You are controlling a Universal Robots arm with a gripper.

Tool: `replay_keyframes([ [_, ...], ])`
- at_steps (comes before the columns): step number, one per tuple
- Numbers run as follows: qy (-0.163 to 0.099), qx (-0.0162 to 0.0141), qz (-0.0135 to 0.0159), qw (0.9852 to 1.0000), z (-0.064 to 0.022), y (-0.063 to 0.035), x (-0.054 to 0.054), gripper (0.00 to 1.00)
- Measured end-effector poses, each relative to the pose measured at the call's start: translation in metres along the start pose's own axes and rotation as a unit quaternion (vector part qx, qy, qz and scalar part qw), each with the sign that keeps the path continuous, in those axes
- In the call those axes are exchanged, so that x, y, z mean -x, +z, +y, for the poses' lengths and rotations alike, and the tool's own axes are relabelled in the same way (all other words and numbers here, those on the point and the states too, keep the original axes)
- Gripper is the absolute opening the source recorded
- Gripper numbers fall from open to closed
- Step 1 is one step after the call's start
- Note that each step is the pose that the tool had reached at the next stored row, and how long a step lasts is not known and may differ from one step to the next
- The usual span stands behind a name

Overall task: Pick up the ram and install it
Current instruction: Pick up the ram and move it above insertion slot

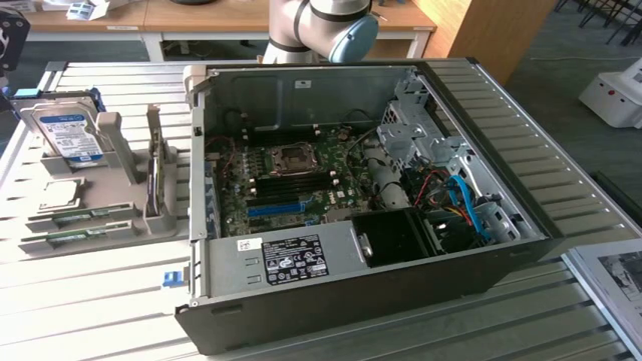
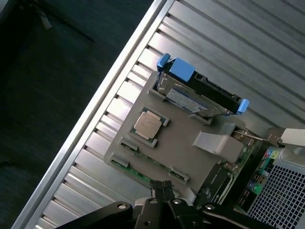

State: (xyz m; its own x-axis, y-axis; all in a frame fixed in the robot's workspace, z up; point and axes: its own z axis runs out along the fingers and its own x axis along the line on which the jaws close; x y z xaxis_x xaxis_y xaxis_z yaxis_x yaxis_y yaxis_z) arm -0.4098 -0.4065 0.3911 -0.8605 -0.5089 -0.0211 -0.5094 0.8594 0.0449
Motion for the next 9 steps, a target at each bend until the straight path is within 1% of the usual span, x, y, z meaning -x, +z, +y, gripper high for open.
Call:
replay_keyframes([
  [5,-0.025,0.0005,0.0011,0.9997,0.0,0.0,0.0,0.1],
  [9,-0.046,0.001,0.002,0.999,0.0,0.0,0.0,0.1],
])
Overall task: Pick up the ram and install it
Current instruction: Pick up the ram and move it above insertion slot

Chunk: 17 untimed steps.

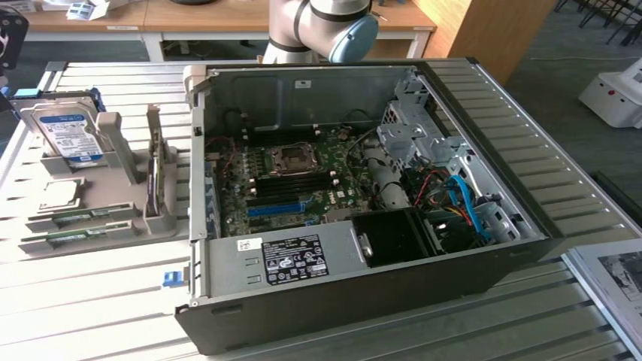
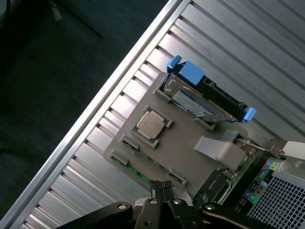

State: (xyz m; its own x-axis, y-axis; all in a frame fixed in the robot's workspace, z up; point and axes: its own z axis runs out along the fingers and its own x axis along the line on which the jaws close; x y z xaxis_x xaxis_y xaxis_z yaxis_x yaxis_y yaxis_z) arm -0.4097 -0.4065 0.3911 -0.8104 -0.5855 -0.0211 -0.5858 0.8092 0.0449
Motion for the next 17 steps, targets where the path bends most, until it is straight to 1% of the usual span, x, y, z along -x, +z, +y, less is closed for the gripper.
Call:
replay_keyframes([
  [5,-0.025,0.0005,0.0011,0.9997,0.0,0.0,0.0,0.1],
  [9,-0.044,0.0009,0.002,0.999,0.0,0.0,0.0,0.1],
  [13,-0.064,0.0013,0.0029,0.998,0.0,0.0,0.0,0.1],
  [17,-0.084,0.0017,0.0038,0.9965,0.0,0.0,0.0,0.1],
])
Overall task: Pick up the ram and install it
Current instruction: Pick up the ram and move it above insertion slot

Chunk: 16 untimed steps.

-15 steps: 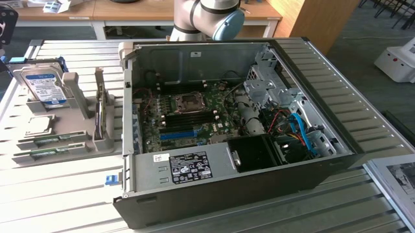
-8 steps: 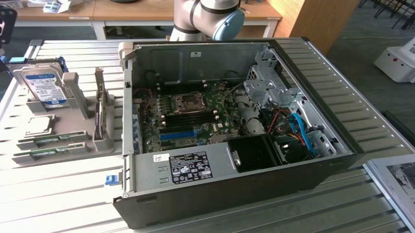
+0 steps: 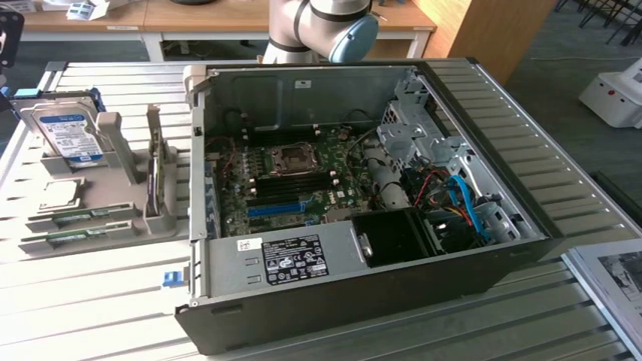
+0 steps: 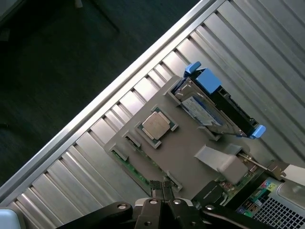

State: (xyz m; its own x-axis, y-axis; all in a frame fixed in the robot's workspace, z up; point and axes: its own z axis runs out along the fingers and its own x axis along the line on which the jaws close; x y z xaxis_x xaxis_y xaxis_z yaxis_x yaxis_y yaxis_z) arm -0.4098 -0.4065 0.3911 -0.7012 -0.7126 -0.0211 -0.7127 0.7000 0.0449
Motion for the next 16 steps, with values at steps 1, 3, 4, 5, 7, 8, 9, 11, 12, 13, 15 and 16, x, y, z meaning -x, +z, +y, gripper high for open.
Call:
replay_keyframes([
  [1,-0.005,0.0001,0.0002,1.0,0.0,0.0,0.0,0.1],
  [3,-0.014,0.0003,0.0006,0.9999,0.0,0.0,0.0,0.1],
  [4,-0.019,0.0004,0.0009,0.9998,0.0,0.0,0.0,0.1],
  [5,-0.024,0.0005,0.0011,0.9997,0.0,0.0,0.0,0.1],
  [7,-0.033,0.0007,0.0015,0.9994,0.0,0.0,0.0,0.1],
  [8,-0.038,0.0008,0.0017,0.9993,0.0,0.0,0.0,0.1],
  [9,-0.043,0.0009,0.0019,0.9991,0.0,0.0,0.0,0.1],
  [11,-0.052,0.0011,0.0023,0.9987,0.0,0.0,0.0,0.1],
  [12,-0.056,0.0012,0.0025,0.9984,0.0,0.0,0.0,0.1],
  [13,-0.061,0.0013,0.0027,0.9981,0.0,0.0,0.0,0.1],
  [15,-0.07,0.0015,0.0032,0.9975,0.0,0.0,0.0,0.1],
  [16,-0.074,0.0016,0.0033,0.9973,0.0,0.0,0.0,0.1],
])
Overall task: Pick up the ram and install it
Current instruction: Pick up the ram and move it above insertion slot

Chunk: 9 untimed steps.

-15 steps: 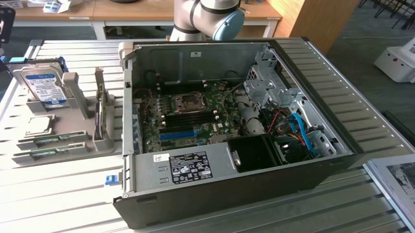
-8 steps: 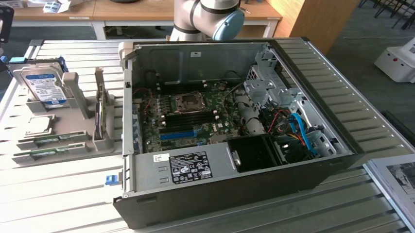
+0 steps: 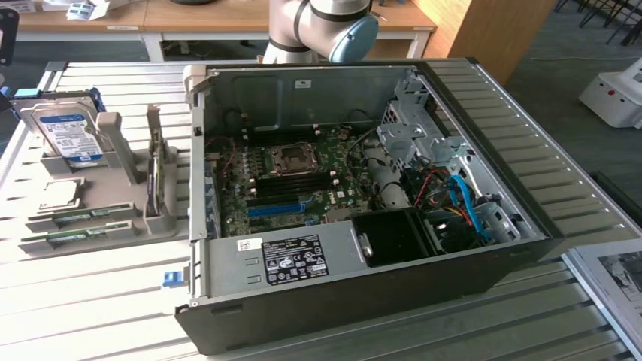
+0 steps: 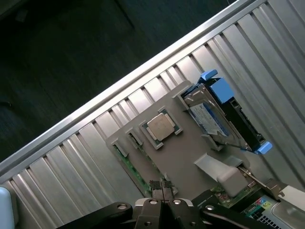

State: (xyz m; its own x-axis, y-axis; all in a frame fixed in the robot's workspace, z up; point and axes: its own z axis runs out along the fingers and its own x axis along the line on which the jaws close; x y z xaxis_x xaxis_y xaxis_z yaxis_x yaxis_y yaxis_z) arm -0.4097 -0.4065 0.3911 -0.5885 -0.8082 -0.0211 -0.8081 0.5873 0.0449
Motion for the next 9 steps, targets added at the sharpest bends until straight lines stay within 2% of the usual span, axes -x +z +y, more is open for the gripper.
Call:
replay_keyframes([
  [9,-0.035,0.0007,0.0016,0.9994,0.0,0.0,0.0,0.1],
])
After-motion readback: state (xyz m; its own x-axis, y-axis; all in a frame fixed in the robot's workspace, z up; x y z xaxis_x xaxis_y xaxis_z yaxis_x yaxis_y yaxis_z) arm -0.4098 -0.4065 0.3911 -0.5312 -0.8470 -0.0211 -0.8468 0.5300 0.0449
